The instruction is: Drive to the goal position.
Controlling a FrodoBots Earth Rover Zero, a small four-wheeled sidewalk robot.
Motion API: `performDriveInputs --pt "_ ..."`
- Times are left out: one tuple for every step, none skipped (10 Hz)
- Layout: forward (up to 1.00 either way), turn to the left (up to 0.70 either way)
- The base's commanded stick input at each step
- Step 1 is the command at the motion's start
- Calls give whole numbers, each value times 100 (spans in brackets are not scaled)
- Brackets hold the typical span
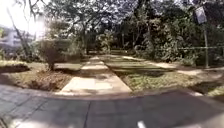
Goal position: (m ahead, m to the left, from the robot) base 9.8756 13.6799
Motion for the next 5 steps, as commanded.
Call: performDriveInputs --pt "50 0" --pt "50 0" --pt "50 0" --pt "50 0" --pt "50 0"
